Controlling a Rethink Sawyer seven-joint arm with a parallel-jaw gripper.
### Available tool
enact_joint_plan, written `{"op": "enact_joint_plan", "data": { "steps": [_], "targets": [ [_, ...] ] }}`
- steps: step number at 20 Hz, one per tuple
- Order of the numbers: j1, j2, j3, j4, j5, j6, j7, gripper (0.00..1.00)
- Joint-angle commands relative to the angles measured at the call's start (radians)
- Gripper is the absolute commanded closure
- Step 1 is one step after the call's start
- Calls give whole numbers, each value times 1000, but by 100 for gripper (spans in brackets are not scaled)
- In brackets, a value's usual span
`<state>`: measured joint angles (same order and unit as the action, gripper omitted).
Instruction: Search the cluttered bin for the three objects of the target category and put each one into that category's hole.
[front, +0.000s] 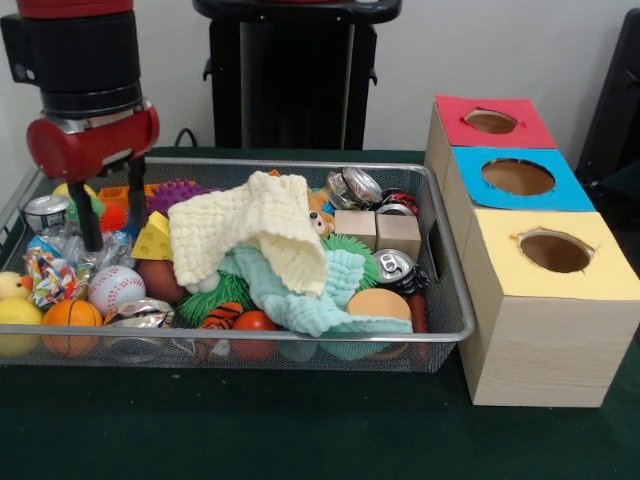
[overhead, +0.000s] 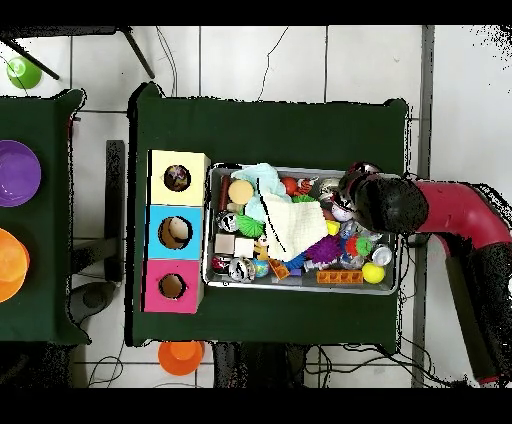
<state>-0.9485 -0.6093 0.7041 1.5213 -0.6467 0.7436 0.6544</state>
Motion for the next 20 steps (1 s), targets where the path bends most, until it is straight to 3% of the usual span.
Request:
{"op": "enact_joint_plan", "data": {
  "steps": [1, 20],
  "targets": [
    [-29, 53, 13, -67, -78, -11, -166, 0],
    [16, 100, -22, -115, -183, -72, -77, 0]
  ]
}}
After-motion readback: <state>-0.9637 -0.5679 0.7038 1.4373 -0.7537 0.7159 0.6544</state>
